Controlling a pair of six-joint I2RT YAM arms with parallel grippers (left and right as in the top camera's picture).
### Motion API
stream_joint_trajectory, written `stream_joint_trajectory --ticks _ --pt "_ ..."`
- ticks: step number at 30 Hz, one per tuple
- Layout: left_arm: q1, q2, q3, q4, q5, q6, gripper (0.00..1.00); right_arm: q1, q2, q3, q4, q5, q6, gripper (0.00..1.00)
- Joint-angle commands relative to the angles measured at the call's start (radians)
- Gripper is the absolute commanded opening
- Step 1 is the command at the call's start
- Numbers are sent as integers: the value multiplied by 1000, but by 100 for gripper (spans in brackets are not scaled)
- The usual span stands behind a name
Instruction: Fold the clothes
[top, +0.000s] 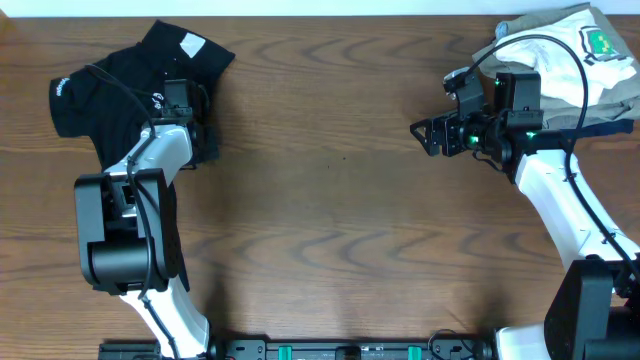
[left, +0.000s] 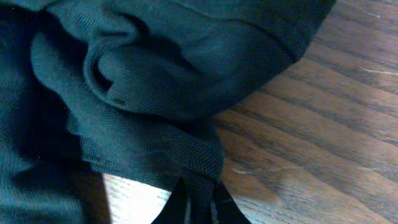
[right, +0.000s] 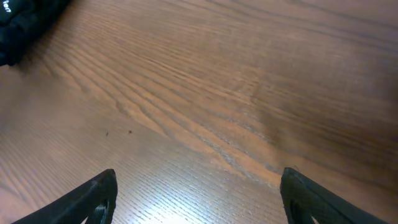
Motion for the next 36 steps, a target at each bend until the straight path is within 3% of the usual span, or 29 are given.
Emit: stream_joint_trajectory --ticks 1,11,26,36 --pt "-17 -60 11 -26 38 -63 6 11 3 19 14 -1 -10 80" --pt "-192 -325 10 -157 487 -113 6 11 3 19 39 36 72 80" --pt "-691 -326 8 -125 495 -212 6 -61 1 19 20 34 137 86" --pt "-892 -326 8 -14 493 -249 6 -207 -76 22 40 3 139 89"
